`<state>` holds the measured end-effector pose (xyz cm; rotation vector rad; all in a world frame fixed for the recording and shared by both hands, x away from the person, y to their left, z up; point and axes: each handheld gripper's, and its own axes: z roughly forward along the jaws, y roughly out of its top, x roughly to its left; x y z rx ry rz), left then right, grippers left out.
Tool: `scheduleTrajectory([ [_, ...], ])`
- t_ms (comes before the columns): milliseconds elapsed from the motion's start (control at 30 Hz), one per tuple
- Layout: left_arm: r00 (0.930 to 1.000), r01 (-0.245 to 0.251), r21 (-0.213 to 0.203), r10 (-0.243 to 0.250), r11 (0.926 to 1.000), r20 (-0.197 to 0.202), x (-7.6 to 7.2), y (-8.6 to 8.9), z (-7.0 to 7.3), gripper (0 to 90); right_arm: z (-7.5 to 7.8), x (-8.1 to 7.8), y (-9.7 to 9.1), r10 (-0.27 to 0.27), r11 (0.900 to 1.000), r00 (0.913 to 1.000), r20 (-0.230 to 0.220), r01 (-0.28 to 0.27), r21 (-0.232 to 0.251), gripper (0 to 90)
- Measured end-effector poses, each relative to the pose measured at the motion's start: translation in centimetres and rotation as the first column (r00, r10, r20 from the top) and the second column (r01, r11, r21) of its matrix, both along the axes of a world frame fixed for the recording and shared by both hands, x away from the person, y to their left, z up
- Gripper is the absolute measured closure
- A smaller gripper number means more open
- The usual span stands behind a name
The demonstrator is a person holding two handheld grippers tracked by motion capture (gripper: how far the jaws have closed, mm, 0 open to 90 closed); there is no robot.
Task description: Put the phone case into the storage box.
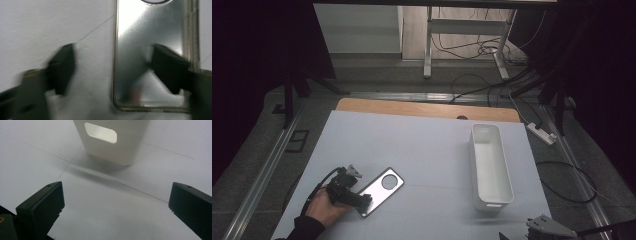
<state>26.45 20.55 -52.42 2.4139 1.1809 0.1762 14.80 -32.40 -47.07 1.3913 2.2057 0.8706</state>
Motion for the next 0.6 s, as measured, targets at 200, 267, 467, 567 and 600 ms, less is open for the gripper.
scheduleTrajectory([
  [200, 0.9996, -0.026, -0.058, 0.026, 0.9980, -0.010, 0.21, 0.71, 0.10, 67.7, 0.00, 0.00, 0.00, 0.000, 1.0000, 1.0000, -0.001, 0.000, 0.000, 0.0],
  [267, 0.9995, -0.022, -0.076, 0.020, 0.9969, -0.026, 0.33, 0.81, 0.09, 77.7, -0.01, 0.00, 0.00, 0.000, 1.0000, 1.0000, -0.001, 0.000, -0.001, 0.0],
  [467, 0.9979, -0.028, -0.101, 0.022, 0.9945, -0.062, 0.58, 0.76, 0.14, 87.2, -0.02, 0.00, 0.02, 0.003, 1.0000, 1.0000, -0.002, -0.003, -0.006, 0.0],
  [567, 0.9978, -0.035, -0.100, 0.029, 0.9943, -0.060, 0.56, 0.77, 0.16, 89.0, -0.02, -0.01, 0.03, 0.004, 1.0000, 1.0000, -0.001, -0.004, -0.006, 0.0],
  [600, 0.9985, -0.033, -0.095, 0.029, 0.9950, -0.047, 0.40, 0.68, 0.13, 89.0, -0.02, -0.01, 0.03, 0.004, 1.0000, 1.0000, -0.001, -0.004, -0.006, 0.0],
])
